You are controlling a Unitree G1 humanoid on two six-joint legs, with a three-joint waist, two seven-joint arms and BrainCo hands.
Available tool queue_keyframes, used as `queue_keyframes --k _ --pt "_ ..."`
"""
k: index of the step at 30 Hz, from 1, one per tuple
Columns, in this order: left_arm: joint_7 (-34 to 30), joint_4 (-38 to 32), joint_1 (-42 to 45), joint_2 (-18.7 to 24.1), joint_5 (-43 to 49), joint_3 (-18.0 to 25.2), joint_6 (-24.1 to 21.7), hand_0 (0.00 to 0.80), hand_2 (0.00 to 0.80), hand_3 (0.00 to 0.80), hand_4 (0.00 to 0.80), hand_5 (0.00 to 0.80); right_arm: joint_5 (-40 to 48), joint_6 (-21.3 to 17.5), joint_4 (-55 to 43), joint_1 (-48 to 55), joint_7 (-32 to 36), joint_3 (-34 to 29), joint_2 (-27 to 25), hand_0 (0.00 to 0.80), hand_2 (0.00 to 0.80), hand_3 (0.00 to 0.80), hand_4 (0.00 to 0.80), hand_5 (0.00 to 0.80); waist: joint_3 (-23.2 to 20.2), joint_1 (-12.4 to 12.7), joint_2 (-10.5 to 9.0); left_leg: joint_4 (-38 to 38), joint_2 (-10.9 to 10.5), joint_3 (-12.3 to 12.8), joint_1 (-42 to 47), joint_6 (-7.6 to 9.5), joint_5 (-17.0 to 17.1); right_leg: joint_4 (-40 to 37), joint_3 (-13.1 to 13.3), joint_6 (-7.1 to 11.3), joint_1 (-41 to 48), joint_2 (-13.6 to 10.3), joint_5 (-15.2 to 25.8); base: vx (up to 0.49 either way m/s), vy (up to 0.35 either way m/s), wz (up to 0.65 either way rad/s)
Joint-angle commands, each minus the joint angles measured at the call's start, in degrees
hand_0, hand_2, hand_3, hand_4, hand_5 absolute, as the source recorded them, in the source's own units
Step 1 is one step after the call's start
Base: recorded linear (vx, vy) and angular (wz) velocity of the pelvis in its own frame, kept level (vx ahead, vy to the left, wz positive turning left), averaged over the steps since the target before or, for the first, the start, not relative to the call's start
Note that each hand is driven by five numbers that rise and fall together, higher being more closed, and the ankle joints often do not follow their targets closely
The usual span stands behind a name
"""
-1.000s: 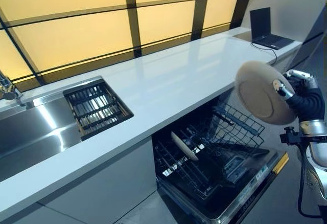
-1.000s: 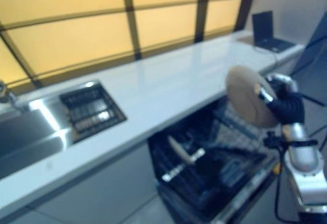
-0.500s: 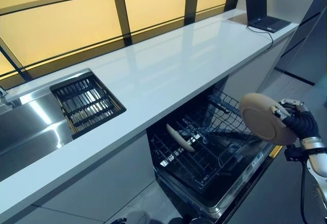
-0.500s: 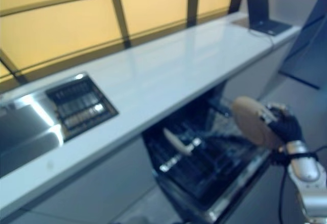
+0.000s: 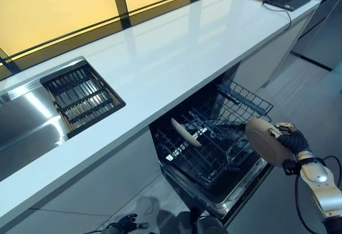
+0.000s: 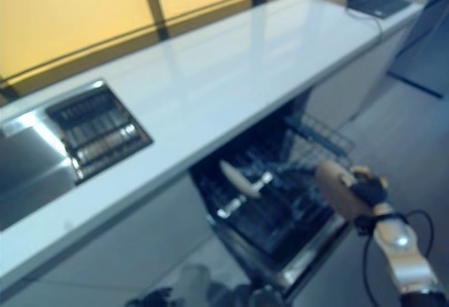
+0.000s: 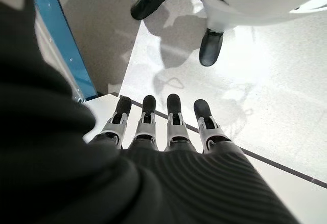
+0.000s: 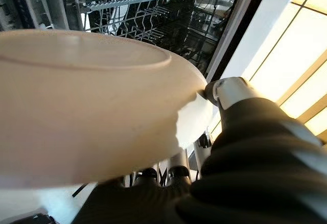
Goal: Take plates into dishwasher
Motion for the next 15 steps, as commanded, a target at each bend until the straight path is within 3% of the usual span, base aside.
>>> queue_keyframes --k 1,7,15 --pt "0.0 -0.7 -3.2 1.5 0.9 0.6 0.2 0.000 0.000 0.000 0.000 0.000 -3.7 -0.1 3.1 -11.1 -5.0 1.5 -0.1 0.800 0.800 0.800 0.800 0.800 3.1 1.5 -1.50 -1.4 4.6 -7.9 -2.4 -2.91 0.7 -6.5 -4.7 -2.82 7.4 4.5 -4.9 -0.040 -0.021 0.09" --pt "-0.2 -1.8 -5.2 1.1 0.5 -1.1 0.6 0.000 0.000 0.000 0.000 0.000 -5.3 2.5 7.0 -19.9 -10.1 4.8 -0.7 0.800 0.800 0.800 0.800 0.800 5.2 2.3 -0.19 -1.9 4.4 -9.4 -3.8 -3.43 2.0 -6.9 -4.6 -2.78 6.1 4.4 -4.6 -0.021 -0.012 0.03" --pt "-0.5 -3.3 -6.3 0.9 0.6 -2.0 1.6 0.000 0.000 0.000 0.000 0.000 -7.6 4.9 8.1 -25.5 -12.1 6.7 -2.3 0.800 0.800 0.800 0.800 0.800 6.4 3.2 0.58 -1.9 4.2 -10.4 -4.5 -3.73 3.0 -7.6 -4.7 -2.77 5.8 4.3 -4.3 -0.001 -0.004 0.02"
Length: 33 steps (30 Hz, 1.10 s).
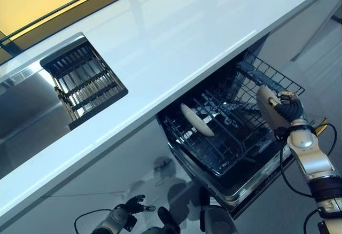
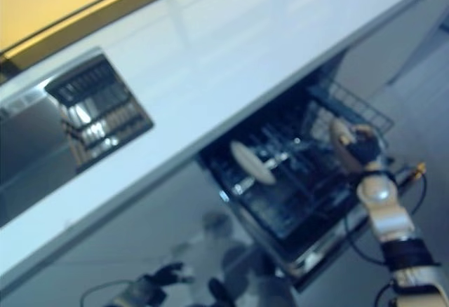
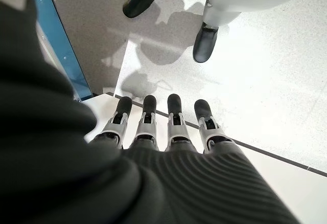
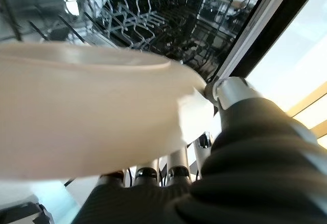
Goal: Take plates into dishwasher
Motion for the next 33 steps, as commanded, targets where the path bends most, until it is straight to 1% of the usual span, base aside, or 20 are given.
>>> queue_keyframes --k 1,7,15,22,28,33 --pt "-0.6 -0.2 -1.4 1.3 0.7 0.4 0.3 0.000 0.000 0.000 0.000 0.000 -2.3 -0.8 0.4 -6.7 -3.1 1.9 -2.2 0.800 0.800 0.800 0.800 0.800 1.1 1.5 -3.95 -1.3 4.1 -3.3 -1.8 -4.38 2.2 -3.9 -3.4 -2.92 5.9 3.9 -6.0 0.003 -0.003 0.03" --pt "-0.6 -0.7 -1.2 1.3 1.0 0.2 0.7 0.000 0.000 0.000 0.000 0.000 -5.8 -0.3 -1.3 -6.7 -4.6 2.1 -2.0 0.800 0.800 0.800 0.800 0.800 1.3 1.8 -3.99 -1.3 4.1 -3.6 -2.1 -4.47 2.5 -4.0 -3.5 -2.80 6.0 3.8 -5.9 0.003 -0.003 0.00" --pt "-0.4 -1.0 -1.2 1.6 1.6 0.3 1.1 0.000 0.000 0.000 0.000 0.000 -8.3 1.0 -1.4 -7.6 -3.3 3.4 -2.6 0.800 0.800 0.800 0.800 0.800 1.8 2.4 -4.17 -1.3 3.9 -4.1 -2.0 -4.31 2.0 -4.3 -3.9 -2.71 6.7 3.7 -5.8 0.001 -0.001 0.06" --pt "-0.9 -1.0 -0.4 1.8 2.5 0.7 0.9 0.000 0.000 0.000 0.000 0.000 -9.6 0.0 -3.1 -8.2 -4.0 3.1 -2.8 0.800 0.800 0.800 0.800 0.800 1.8 2.8 -4.32 -1.3 3.8 -4.2 -1.5 -4.26 1.7 -4.4 -4.2 -2.59 7.6 3.6 -5.8 0.002 0.001 0.01" --pt "-1.0 -1.0 0.1 2.0 3.2 1.2 1.1 0.000 0.000 0.000 0.000 0.000 -12.6 -0.4 -6.3 -6.8 -4.5 2.5 -2.5 0.800 0.800 0.800 0.800 0.800 1.6 2.9 -5.09 -1.3 3.9 -4.2 -1.2 -4.15 1.5 -4.5 -4.4 -2.61 8.3 3.7 -5.9 0.012 -0.006 0.09" --pt "-1.3 -0.9 0.4 2.0 3.8 1.5 1.1 0.000 0.000 0.000 0.000 0.000 -13.7 -1.4 -7.0 -6.4 -4.9 2.4 -3.3 0.800 0.800 0.800 0.800 0.800 1.3 3.1 -5.56 -1.3 4.0 -4.0 -0.7 -4.16 1.4 -4.7 -4.5 -2.63 9.2 3.8 -5.9 0.006 -0.001 0.00"
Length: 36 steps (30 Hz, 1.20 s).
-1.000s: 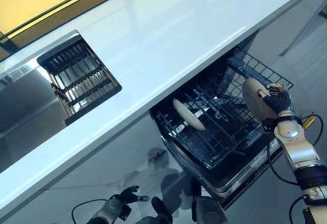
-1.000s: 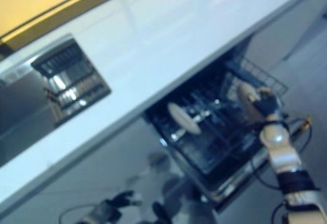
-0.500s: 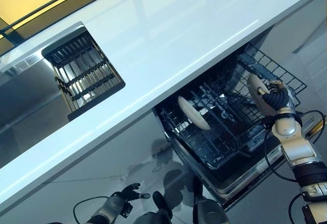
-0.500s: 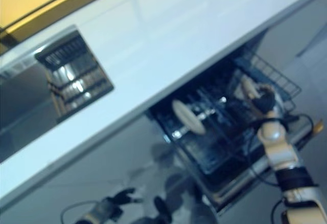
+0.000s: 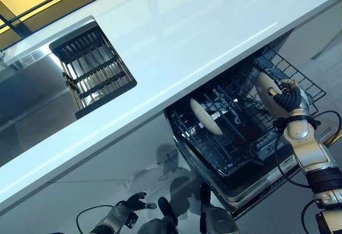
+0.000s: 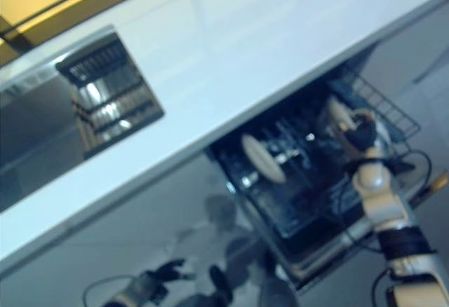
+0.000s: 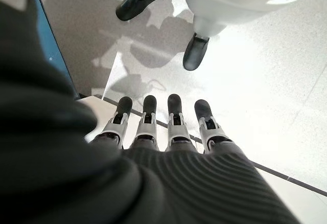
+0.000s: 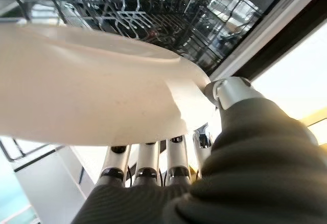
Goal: Take plates into dishwasher
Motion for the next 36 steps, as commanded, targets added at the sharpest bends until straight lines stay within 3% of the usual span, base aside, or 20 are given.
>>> queue_keyframes --k 1,20,36 --pt "-0.5 1.0 0.8 2.0 1.7 1.3 -0.3 0.000 0.000 0.000 0.000 0.000 -2.9 -3.9 -4.4 -3.8 -2.8 0.5 -2.8 0.800 0.800 0.800 0.800 0.800 -2.6 0.3 -5.05 -0.2 3.6 -0.2 -1.8 -3.81 0.3 4.5 -2.2 -1.96 2.9 2.4 -10.4 0.000 0.000 0.00" --pt "-0.8 1.9 1.9 1.8 2.9 2.1 -0.2 0.000 0.000 0.000 0.000 0.000 -2.1 -4.4 -8.0 -2.2 -1.0 -0.3 -2.8 0.800 0.800 0.800 0.800 0.800 -3.7 0.8 -6.58 -0.2 3.9 0.1 -0.3 -3.93 0.0 3.4 -2.4 -1.89 5.5 2.7 -10.1 0.000 0.000 0.00" --pt "-1.3 2.8 2.3 1.9 3.3 2.3 0.3 0.000 0.000 0.000 0.000 0.000 3.5 -2.1 -12.5 -0.9 7.0 0.7 -1.2 0.800 0.800 0.800 0.800 0.800 -4.7 0.9 -7.62 0.0 4.3 1.3 0.7 -4.07 -0.1 1.8 -2.6 -1.90 7.7 3.2 -9.5 0.000 0.000 0.00"
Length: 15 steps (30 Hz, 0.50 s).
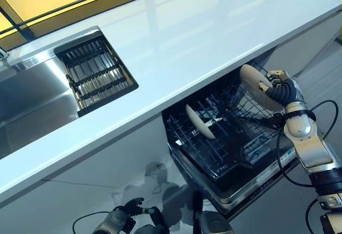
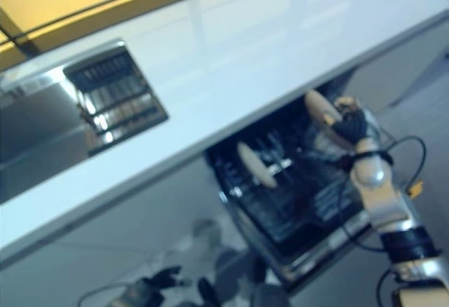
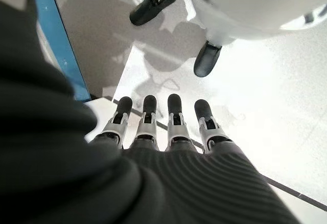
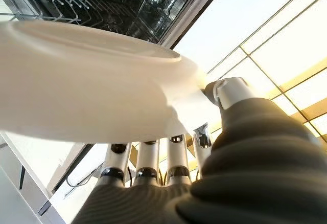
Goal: Take plates into dishwasher
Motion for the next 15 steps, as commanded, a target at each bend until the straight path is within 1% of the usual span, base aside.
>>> queue_keyframes --k 1,6,12,15 --pt "-0.5 2.3 -0.3 1.7 2.0 0.0 0.4 0.000 0.000 0.000 0.000 0.000 1.8 -0.5 -3.0 -2.2 0.0 1.0 0.6 0.800 0.800 0.800 0.800 0.800 -3.3 1.0 -3.16 0.0 4.0 1.2 -3.3 -3.06 -0.4 1.8 -2.6 -1.60 3.7 2.9 -9.8 0.000 0.000 0.00" --pt "-0.5 2.3 -0.7 2.0 1.7 -0.4 0.5 0.000 0.000 0.000 0.000 0.000 2.7 1.3 -0.3 -3.9 0.7 2.8 1.5 0.800 0.800 0.800 0.800 0.800 -2.8 1.4 -3.04 0.4 4.1 0.9 -3.8 -3.23 -0.1 1.7 -2.9 -1.71 3.6 2.9 -9.8 0.000 0.000 0.00" --pt "-0.5 1.7 -1.6 2.0 1.4 -0.9 1.2 0.000 0.000 0.000 0.000 0.000 2.5 2.4 4.4 -5.8 1.4 5.0 3.0 0.800 0.800 0.800 0.800 0.800 -1.7 1.8 -2.64 0.8 4.2 0.4 -4.4 -3.18 0.0 2.3 -3.2 -1.88 3.1 2.6 -10.0 0.000 0.000 0.00" --pt "-0.7 1.1 -2.6 2.3 0.9 -1.4 1.7 0.000 0.000 0.000 0.000 0.000 2.1 3.4 7.2 -7.7 0.9 6.4 3.5 0.800 0.800 0.800 0.800 0.800 -0.8 2.2 -2.21 0.9 4.0 -0.2 -5.1 -3.16 0.0 2.8 -3.4 -1.96 2.5 2.4 -10.2 0.000 0.000 0.00"
